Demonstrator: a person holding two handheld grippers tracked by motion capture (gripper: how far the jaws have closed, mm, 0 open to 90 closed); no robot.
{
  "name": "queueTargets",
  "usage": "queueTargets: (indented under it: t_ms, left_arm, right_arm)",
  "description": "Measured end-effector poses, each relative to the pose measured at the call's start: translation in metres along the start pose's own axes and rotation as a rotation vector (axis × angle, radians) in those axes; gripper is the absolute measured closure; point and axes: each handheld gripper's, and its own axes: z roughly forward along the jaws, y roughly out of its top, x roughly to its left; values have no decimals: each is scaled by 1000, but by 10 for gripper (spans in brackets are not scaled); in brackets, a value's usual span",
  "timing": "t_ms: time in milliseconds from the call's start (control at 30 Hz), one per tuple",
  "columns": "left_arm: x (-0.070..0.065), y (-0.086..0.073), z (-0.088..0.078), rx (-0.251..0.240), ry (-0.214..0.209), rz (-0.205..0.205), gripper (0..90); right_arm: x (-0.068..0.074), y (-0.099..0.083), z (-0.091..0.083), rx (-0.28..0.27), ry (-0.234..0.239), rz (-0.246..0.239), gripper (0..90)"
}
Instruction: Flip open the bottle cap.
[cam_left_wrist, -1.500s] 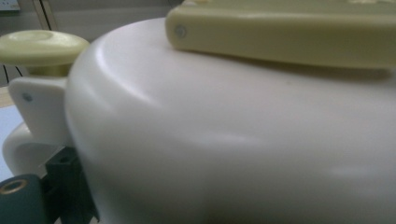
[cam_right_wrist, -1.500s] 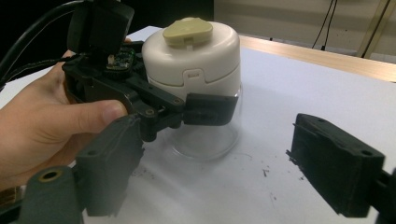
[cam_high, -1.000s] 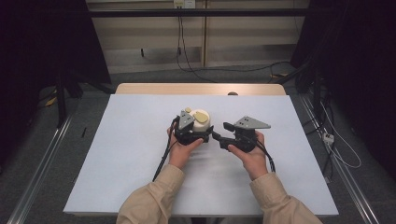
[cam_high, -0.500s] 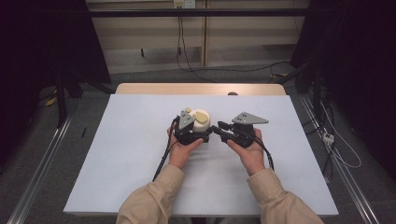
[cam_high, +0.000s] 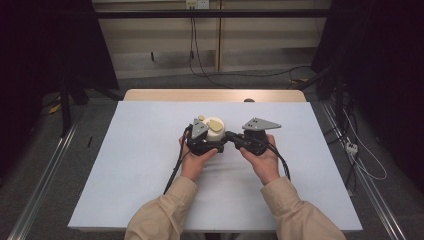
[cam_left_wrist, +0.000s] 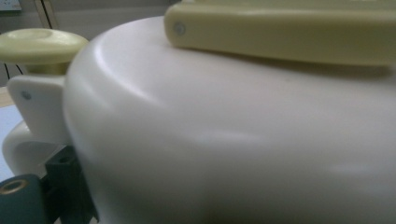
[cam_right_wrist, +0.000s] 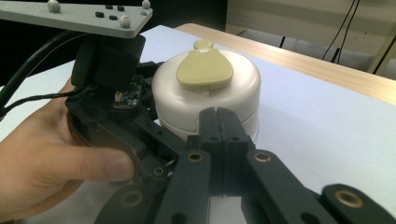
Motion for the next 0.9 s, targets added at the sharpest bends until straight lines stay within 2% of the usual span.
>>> queueTargets:
  t_ms: [900]
  left_arm:
    - [0,0,0,6,2,7,55]
  right_arm:
    - [4,9,9,31,-4,-49,900]
